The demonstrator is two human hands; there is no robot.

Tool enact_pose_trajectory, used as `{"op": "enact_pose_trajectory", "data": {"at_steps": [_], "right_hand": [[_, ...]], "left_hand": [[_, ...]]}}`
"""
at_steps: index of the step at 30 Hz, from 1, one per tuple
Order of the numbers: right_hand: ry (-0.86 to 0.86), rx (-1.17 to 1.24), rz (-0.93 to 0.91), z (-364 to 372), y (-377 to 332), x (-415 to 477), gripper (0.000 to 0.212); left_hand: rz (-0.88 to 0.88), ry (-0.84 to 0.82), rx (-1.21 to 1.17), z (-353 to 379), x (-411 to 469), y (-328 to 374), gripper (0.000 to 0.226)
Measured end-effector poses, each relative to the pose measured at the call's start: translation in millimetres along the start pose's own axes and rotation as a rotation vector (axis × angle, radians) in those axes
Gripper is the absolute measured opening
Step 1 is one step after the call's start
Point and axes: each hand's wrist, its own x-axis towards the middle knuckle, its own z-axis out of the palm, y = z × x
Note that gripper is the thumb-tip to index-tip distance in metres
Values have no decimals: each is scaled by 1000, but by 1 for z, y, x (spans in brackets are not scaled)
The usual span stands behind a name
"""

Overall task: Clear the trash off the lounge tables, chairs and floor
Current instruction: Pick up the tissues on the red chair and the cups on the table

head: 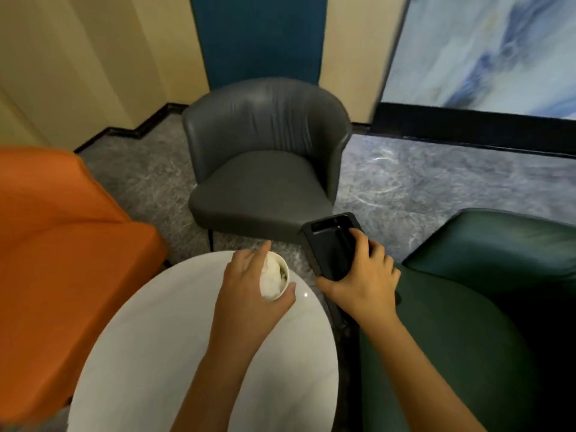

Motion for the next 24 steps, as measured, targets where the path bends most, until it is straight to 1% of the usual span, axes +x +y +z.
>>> {"op": "enact_pose_trajectory", "data": {"at_steps": [2, 6, 9, 12, 14, 18, 21, 24], "right_hand": [[70, -5, 42, -36, 10, -9, 95], [217, -12, 161, -114, 51, -33, 98], [338, -29, 287, -173, 96, -64, 98], [458, -36, 429, -230, 147, -108, 98], [540, -43, 534, -267, 186, -149, 100], [731, -43, 765, -334, 268, -258, 105], [847, -83, 920, -379, 328, -356, 107], [914, -160, 1046, -427, 388, -461, 107]], "left_hand": [[90, -25, 0, -9, -1, 29, 80], [321, -36, -166, -19, -15, 104, 71], [435, -109, -267, -12, -30, 171, 72], [561, -177, -327, 5, -56, 244, 62], [662, -235, -356, 22, -86, 295, 61], [850, -391, -458, 65, -184, 400, 59], [998, -541, -549, 101, -288, 474, 54], [1142, -654, -626, 133, -402, 539, 54]]}}
